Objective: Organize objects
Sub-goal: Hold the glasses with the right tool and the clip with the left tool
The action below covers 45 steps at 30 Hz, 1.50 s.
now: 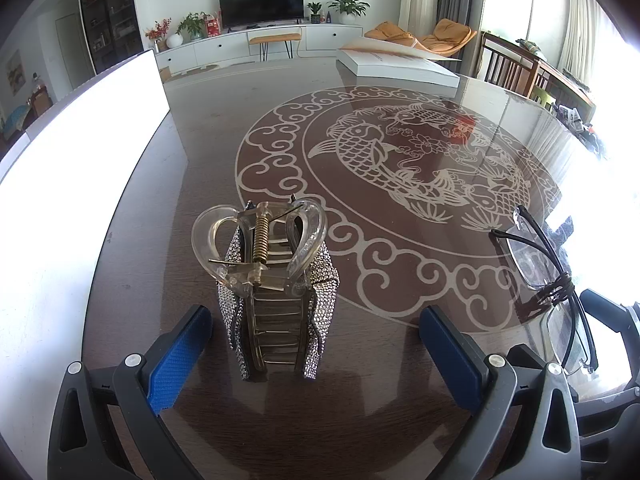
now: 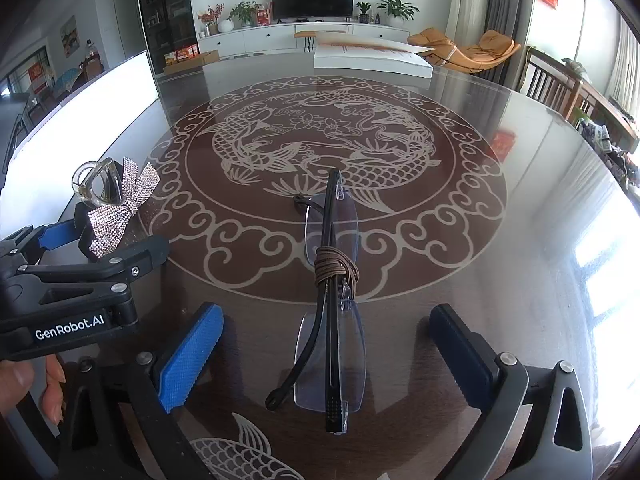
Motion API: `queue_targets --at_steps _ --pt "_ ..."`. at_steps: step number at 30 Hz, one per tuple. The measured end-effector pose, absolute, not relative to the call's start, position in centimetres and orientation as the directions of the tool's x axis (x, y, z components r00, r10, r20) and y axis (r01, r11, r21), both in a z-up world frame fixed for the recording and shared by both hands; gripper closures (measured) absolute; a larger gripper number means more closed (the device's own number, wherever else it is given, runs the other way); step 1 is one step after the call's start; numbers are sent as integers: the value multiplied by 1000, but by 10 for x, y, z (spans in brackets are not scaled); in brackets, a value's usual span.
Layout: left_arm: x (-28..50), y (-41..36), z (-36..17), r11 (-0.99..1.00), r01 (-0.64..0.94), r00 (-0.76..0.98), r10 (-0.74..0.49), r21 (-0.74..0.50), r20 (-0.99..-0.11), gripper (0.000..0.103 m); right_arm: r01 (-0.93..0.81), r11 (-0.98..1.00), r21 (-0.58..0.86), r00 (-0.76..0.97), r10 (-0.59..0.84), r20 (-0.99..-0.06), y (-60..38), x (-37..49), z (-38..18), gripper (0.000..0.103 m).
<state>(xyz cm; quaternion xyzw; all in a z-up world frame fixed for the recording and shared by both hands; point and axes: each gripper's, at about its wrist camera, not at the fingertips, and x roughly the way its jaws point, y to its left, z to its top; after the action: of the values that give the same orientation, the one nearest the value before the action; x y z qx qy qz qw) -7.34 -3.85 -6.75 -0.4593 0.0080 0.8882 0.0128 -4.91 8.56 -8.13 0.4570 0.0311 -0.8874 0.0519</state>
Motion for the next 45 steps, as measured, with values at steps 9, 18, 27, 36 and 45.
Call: queue_targets --at_steps 9,18,27,36,45 --pt "-74 -38 -68 -1000 -30 -578 15 2 -816 0 120 -993 -8 -577 -63 -814 86 -49 -81 0" --pt "-74 -38 -68 -1000 -30 -578 15 2 -816 0 121 -993 -8 -577 -64 -814 86 -49 -81 0" --pt "-74 -38 -68 -1000 -30 -578 15 2 -816 0 121 -993 -8 -577 -63 -814 85 -49 -81 0" --pt "-74 -38 -68 -1000 -30 -578 15 2 -816 0 121 -993 -8 -577 -63 -814 86 -49 -81 0" --pt "-72 -39 -67 -999 -49 -575 27 1 -818 0 139 -990 0 -569 -79 -819 86 -51 -81 0"
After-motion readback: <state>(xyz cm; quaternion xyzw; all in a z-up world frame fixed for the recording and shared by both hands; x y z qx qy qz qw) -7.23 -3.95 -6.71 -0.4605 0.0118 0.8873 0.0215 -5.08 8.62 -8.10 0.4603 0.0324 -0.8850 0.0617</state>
